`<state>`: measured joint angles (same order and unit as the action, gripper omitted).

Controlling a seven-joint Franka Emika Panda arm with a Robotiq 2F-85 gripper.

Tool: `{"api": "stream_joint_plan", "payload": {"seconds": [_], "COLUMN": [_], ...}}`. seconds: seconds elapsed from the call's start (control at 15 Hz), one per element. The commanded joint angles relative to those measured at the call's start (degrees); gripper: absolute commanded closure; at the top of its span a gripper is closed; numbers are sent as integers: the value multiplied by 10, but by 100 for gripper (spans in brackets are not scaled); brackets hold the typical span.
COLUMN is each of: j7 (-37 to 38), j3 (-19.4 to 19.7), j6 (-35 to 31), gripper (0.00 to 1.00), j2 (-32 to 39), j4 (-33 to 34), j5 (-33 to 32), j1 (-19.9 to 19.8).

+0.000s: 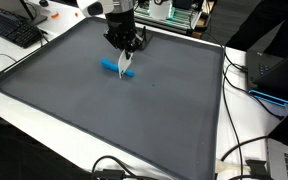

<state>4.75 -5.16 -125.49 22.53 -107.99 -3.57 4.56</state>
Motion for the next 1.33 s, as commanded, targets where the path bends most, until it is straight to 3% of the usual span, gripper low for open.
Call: {"api": "stream_joint_plan", "payload": {"seconds": [0.0,1.27], "j7": [14,32], "j3": [9,27], "j6": [-22,-99], "gripper": [99,99], "j2": [11,47], "j4": [-2,-23], "j5": [5,-7], "j1": [8,18]}}
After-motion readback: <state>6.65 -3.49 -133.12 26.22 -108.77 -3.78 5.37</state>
